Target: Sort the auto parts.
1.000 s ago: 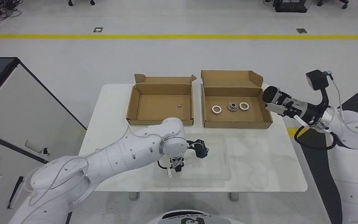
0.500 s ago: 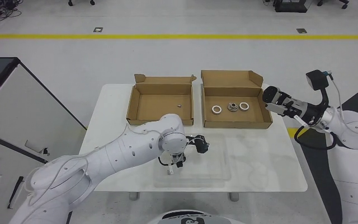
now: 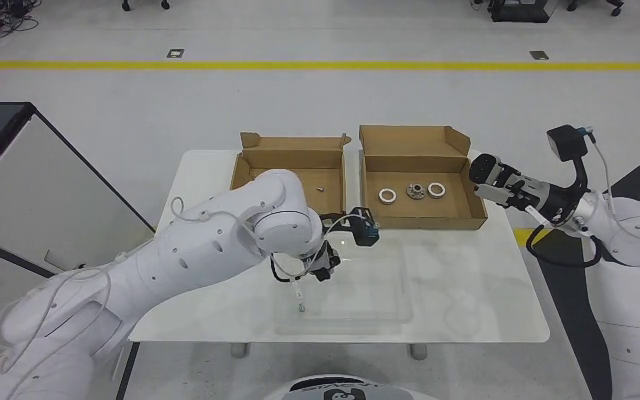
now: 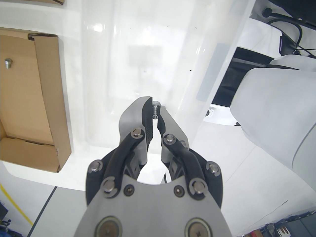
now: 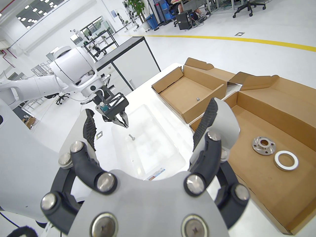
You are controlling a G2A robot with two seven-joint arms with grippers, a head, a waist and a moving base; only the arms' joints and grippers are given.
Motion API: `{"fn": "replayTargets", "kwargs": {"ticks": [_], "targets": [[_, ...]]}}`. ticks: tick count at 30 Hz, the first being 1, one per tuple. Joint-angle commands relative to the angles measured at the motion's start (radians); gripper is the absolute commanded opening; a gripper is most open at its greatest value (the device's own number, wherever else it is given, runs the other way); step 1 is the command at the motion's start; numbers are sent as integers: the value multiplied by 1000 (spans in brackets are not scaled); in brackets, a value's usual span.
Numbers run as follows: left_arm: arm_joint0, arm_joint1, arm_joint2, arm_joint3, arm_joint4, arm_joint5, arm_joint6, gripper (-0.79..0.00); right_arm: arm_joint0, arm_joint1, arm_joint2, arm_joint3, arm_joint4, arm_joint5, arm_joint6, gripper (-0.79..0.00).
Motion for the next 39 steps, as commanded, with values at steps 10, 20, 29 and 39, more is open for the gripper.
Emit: {"fn": "replayTargets", "kwargs": {"ticks": [10,20,29,39], "targets": [[15,4,-34,10,-17,17,87,-785,0,0,0,0,0,0,0,0],[103,40,-289,13,-301,-31,372,-785,0,0,0,0,0,0,0,0],[195,49,-419,47,-540,-162,555,-785,0,0,0,0,0,0,0,0],[304,69,-593,41,-784,-353,635,-785,0,0,0,0,0,0,0,0]]}}
